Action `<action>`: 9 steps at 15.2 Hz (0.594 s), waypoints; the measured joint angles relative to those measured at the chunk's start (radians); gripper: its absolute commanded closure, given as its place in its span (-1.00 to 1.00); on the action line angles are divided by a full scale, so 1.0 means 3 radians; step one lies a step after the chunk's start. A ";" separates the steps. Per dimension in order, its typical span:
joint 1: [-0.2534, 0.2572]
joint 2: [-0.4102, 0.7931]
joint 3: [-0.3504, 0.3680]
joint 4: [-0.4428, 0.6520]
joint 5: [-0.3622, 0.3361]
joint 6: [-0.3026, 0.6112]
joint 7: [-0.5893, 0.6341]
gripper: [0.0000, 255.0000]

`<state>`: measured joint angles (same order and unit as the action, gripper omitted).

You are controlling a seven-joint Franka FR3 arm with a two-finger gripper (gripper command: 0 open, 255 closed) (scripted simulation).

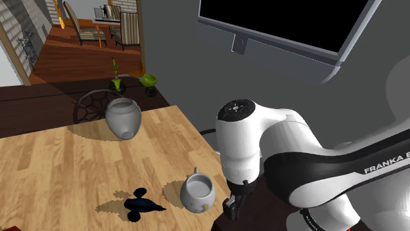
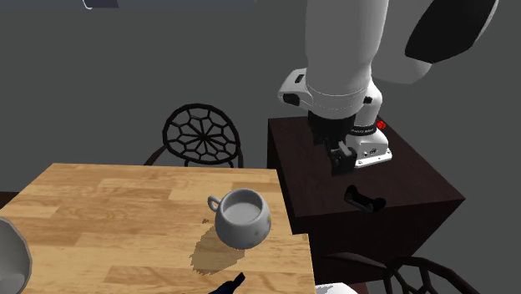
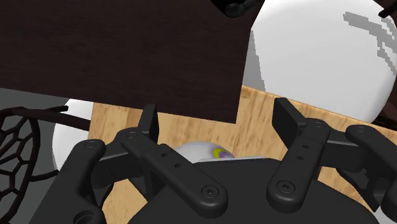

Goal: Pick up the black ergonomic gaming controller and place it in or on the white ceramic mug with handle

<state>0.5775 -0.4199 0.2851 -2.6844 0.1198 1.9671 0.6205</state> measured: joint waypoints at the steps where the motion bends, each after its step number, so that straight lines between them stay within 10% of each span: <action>1: 0.0051 0.0025 0.0071 -0.0034 0.0025 0.0034 0.0068 -1.00; 9: 0.0424 0.0511 0.0676 -0.0154 0.0151 0.0385 0.0693 -1.00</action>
<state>0.7046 -0.2667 0.4878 -2.7307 0.1652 2.0827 0.8284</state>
